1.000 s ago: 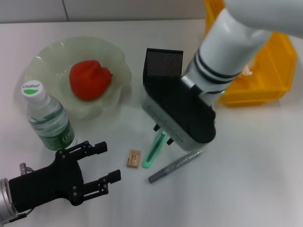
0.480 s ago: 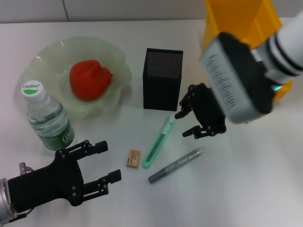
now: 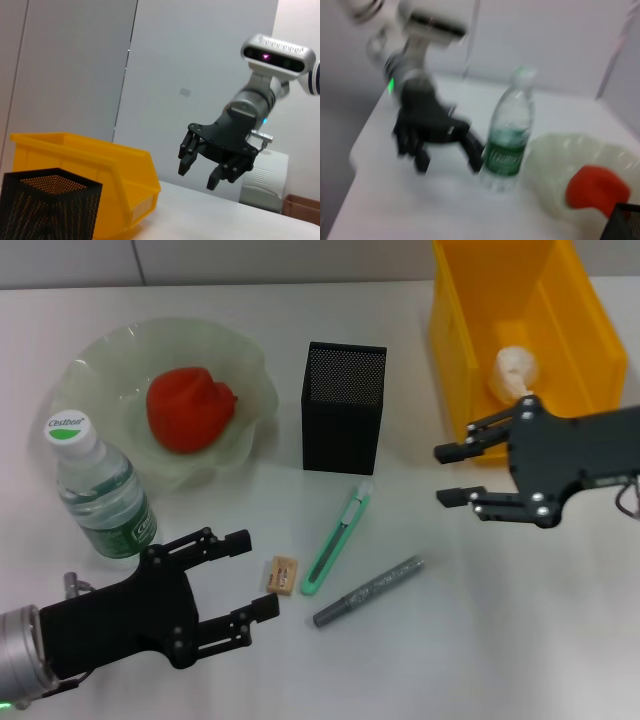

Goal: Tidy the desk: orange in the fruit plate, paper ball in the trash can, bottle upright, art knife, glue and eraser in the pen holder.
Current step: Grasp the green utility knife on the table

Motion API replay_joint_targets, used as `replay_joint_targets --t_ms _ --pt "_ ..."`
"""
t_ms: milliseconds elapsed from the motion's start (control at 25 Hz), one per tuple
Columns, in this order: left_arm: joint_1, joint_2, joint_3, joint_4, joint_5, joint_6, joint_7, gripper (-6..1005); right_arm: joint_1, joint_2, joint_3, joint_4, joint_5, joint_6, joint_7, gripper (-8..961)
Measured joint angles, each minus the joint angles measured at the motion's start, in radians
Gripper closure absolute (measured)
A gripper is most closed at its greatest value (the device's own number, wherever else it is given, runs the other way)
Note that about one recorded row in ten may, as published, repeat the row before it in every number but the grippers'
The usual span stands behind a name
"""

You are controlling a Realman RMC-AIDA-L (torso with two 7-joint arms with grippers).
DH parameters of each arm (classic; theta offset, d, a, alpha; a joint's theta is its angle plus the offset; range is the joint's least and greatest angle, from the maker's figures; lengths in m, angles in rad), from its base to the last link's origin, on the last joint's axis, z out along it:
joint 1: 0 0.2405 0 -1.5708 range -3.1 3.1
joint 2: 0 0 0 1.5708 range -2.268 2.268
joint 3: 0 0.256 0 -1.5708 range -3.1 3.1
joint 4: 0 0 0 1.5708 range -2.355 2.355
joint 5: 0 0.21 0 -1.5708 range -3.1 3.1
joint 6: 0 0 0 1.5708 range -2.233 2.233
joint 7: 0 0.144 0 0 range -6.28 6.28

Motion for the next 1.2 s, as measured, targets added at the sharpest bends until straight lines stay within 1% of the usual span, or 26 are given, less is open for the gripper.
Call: replay_joint_targets --t_ms 80,120,160,320,400,480,520,720,760,800,920,1080,1120,1200 --pt "-0.006 0.0 0.0 -0.008 0.0 -0.003 0.006 248 -0.014 -0.007 0.074 0.103 0.031 -0.016 -0.064 528" --pt "-0.026 0.0 -0.004 -0.038 0.0 -0.01 0.038 248 -0.022 -0.012 0.106 0.155 0.049 -0.024 -0.095 528" --pt "-0.031 0.0 -0.005 -0.043 0.0 -0.011 0.044 248 -0.029 -0.019 0.136 0.207 0.064 -0.03 -0.123 528" --pt "-0.034 0.0 -0.006 -0.048 0.0 -0.011 0.049 248 -0.057 -0.042 0.248 0.397 0.094 -0.046 -0.208 526" --pt "-0.044 0.0 -0.007 -0.051 0.0 -0.013 0.049 248 -0.068 -0.047 0.295 0.467 0.095 -0.049 -0.235 525" --pt "-0.055 -0.002 -0.007 -0.054 -0.001 -0.017 0.048 248 -0.082 -0.047 0.322 0.525 0.096 -0.04 -0.255 524" --pt "-0.07 -0.003 -0.008 -0.069 -0.004 -0.022 0.049 248 -0.089 -0.046 0.325 0.545 0.096 -0.034 -0.262 524" --pt "-0.07 -0.003 -0.008 -0.069 -0.004 -0.022 0.049 248 -0.12 -0.02 0.34 0.6 0.097 -0.015 -0.299 522" --pt "-0.087 -0.006 -0.001 -0.08 -0.008 -0.044 0.051 248 -0.125 -0.017 0.348 0.601 0.097 -0.016 -0.298 521" --pt "-0.089 -0.008 -0.005 -0.085 -0.009 -0.045 0.056 248 -0.13 -0.014 0.356 0.602 0.097 -0.022 -0.293 521" --pt "-0.094 -0.008 -0.008 -0.102 -0.022 -0.042 0.079 248 -0.144 -0.011 0.364 0.604 0.097 -0.043 -0.283 323" --pt "-0.102 -0.009 -0.008 -0.112 -0.041 -0.041 0.086 248 -0.145 -0.004 0.356 0.601 0.077 -0.037 -0.284 197" --pt "-0.113 -0.009 -0.009 -0.122 -0.065 -0.035 0.072 248 -0.143 -0.002 0.356 0.601 0.069 -0.022 -0.285 165" --pt "-0.12 -0.009 -0.008 -0.125 -0.083 -0.02 0.066 248 -0.139 0.0 0.354 0.605 0.061 0.01 -0.286 165"
